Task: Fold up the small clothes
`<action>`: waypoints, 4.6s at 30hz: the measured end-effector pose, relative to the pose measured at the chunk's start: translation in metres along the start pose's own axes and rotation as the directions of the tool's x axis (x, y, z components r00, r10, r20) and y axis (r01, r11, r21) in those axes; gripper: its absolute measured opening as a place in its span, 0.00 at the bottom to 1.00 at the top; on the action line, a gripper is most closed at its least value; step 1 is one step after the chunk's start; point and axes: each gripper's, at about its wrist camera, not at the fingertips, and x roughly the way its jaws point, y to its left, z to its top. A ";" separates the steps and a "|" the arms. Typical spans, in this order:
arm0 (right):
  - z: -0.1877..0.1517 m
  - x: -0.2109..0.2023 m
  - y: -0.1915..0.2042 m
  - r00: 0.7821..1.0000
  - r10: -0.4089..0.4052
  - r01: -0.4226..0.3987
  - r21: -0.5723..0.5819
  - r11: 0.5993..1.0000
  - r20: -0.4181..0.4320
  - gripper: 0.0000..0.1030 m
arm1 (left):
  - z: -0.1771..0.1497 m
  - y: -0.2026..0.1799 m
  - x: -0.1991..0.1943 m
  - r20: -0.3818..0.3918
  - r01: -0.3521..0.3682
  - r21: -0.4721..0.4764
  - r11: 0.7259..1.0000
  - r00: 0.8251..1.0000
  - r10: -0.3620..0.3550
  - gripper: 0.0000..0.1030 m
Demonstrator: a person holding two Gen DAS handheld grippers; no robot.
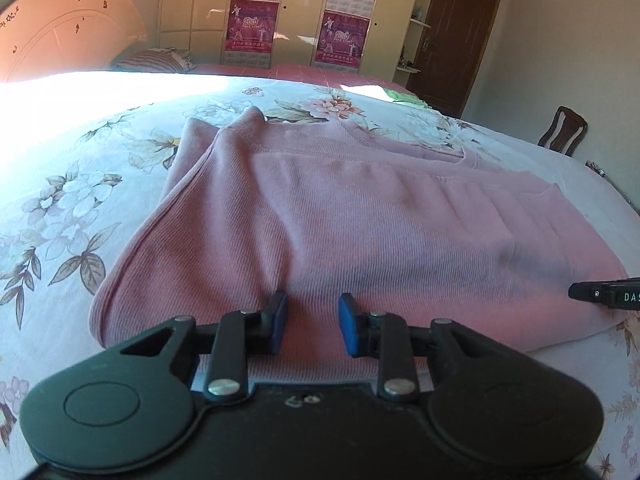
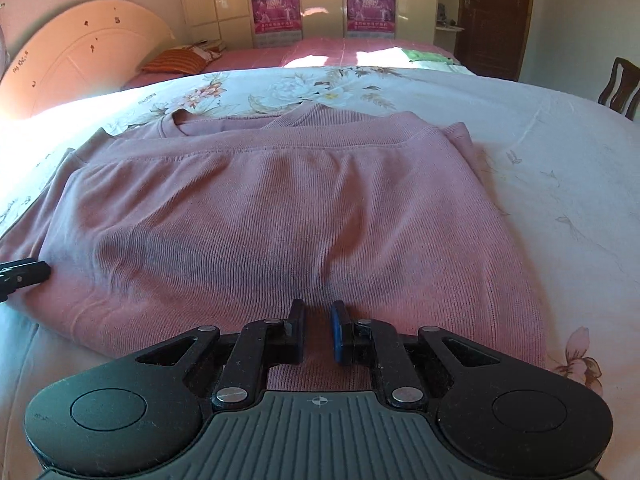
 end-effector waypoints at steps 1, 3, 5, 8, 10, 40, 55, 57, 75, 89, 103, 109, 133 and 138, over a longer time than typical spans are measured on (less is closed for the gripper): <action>0.000 -0.001 0.001 1.000 -0.002 0.002 0.002 1.000 -0.002 0.11 | -0.001 0.000 -0.002 -0.001 -0.004 -0.002 1.000 1.000 0.004 0.28; 0.001 -0.006 0.003 1.000 0.004 -0.004 0.014 1.000 -0.001 0.11 | 0.002 0.000 -0.007 -0.003 -0.007 -0.025 1.000 1.000 0.007 0.27; 0.001 -0.016 0.002 0.999 0.021 -0.022 0.044 0.999 0.029 0.11 | 0.004 -0.002 -0.014 0.009 0.002 -0.044 0.999 1.000 -0.002 0.33; 0.001 -0.020 0.000 0.999 0.013 -0.016 0.062 0.998 0.043 0.11 | 0.003 -0.005 -0.016 0.019 -0.027 -0.031 0.999 0.999 0.027 0.36; -0.004 -0.014 -0.005 1.000 -0.023 0.023 0.061 0.998 0.005 0.11 | -0.001 0.001 -0.008 -0.015 -0.036 -0.063 0.997 0.999 0.035 0.36; 0.037 -0.007 -0.011 0.997 -0.021 0.016 0.070 0.997 0.077 0.41 | 0.037 -0.026 0.032 -0.011 -0.103 -0.024 0.994 0.995 0.103 0.64; 0.041 -0.016 0.034 0.992 0.088 -0.088 -0.008 0.996 0.093 0.42 | 0.016 0.002 0.003 -0.004 -0.184 -0.050 0.982 0.983 0.184 0.67; 0.040 -0.011 0.053 0.990 0.114 -0.111 -0.029 0.993 0.081 0.42 | 0.008 0.007 0.004 -0.003 -0.184 -0.030 0.982 0.983 0.184 0.69; 0.020 0.001 0.094 0.993 0.115 -0.114 -0.011 0.993 0.024 0.42 | -0.019 0.034 -0.045 -0.103 -0.105 -0.321 0.941 0.992 0.076 0.73; 0.006 -0.031 0.096 0.994 0.085 -0.086 0.004 0.996 0.072 0.42 | -0.010 0.052 -0.024 -0.020 -0.001 -0.488 0.873 1.000 -0.010 0.71; 0.036 0.003 0.097 0.992 0.099 -0.098 -0.021 0.995 0.080 0.42 | -0.002 0.070 0.002 0.049 0.007 -0.588 0.809 0.998 0.027 0.23; 0.036 0.019 0.097 0.992 0.101 -0.098 -0.041 0.994 0.082 0.42 | -0.005 0.071 0.002 0.069 0.016 -0.595 0.803 0.997 0.031 0.13; 0.028 -0.005 0.059 0.985 0.075 -0.088 0.078 0.993 0.154 0.42 | 0.077 -0.048 -0.032 0.291 0.255 -0.110 0.961 0.933 -0.214 0.09; 0.032 -0.026 0.010 0.984 0.015 -0.035 0.109 0.993 0.179 0.42 | 0.081 -0.128 -0.014 0.241 0.341 0.040 0.939 0.909 -0.340 0.09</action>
